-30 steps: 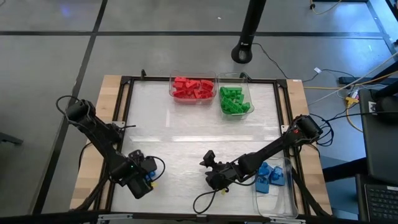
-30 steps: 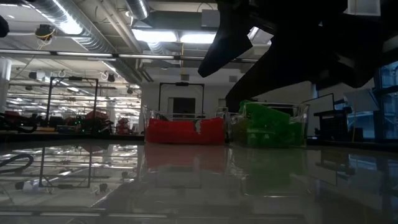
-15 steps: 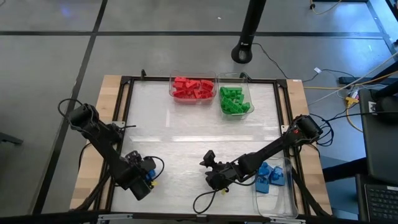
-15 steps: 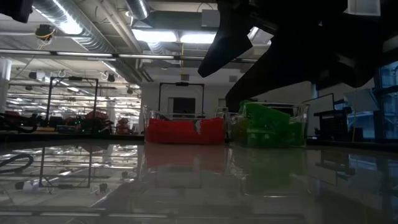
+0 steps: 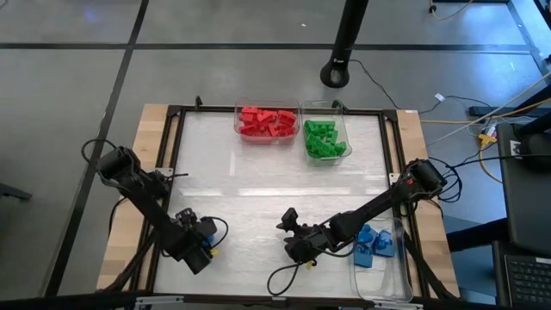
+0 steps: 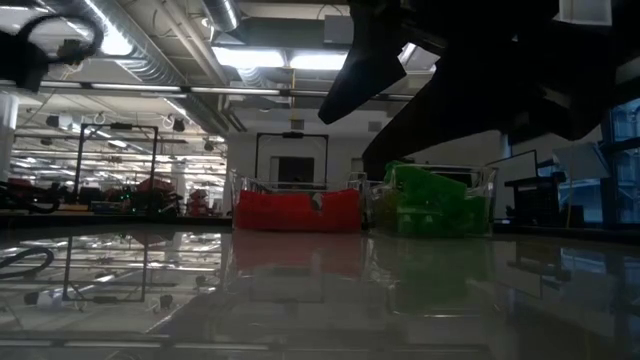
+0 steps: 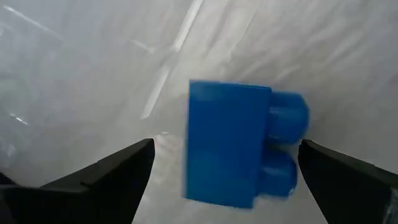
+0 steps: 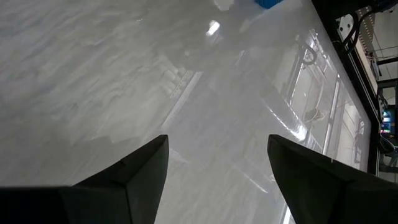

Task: Sort blocks
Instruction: Put the blue game piece into the bottom transparent bin

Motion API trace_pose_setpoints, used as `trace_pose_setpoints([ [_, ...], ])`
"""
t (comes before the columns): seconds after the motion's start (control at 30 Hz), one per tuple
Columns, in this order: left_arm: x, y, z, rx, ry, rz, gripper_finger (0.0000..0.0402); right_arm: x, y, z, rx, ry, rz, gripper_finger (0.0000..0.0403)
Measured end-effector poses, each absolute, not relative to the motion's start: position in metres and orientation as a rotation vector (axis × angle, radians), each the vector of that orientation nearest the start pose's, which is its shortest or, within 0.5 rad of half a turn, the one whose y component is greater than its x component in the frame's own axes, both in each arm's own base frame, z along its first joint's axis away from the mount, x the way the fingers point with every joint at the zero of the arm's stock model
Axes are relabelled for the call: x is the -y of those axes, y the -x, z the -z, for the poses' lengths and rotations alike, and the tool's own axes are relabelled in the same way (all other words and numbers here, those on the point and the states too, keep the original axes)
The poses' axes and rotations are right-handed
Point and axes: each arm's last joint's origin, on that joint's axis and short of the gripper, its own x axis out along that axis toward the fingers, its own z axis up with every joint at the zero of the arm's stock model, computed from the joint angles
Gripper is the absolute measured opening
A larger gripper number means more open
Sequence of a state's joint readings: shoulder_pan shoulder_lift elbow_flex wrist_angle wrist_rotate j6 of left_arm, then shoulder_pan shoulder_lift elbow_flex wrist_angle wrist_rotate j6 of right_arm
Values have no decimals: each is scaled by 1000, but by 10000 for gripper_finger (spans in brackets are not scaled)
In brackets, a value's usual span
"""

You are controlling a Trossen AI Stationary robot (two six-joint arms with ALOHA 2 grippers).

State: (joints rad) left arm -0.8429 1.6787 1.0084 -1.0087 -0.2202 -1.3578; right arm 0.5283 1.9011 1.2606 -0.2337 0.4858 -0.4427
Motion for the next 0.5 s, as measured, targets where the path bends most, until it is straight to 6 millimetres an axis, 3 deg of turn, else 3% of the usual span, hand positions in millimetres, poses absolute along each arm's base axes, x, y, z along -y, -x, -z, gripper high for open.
trace_pose_setpoints([
  [0.17, 194, -181, -147, -1364, 273, -465, 379, -189, -350, -183, -755, 845, -212, 273],
  [0.5, 189, -177, -138, -1368, 225, -418, 360, -189, -350, -183, -756, 845, -212, 273],
])
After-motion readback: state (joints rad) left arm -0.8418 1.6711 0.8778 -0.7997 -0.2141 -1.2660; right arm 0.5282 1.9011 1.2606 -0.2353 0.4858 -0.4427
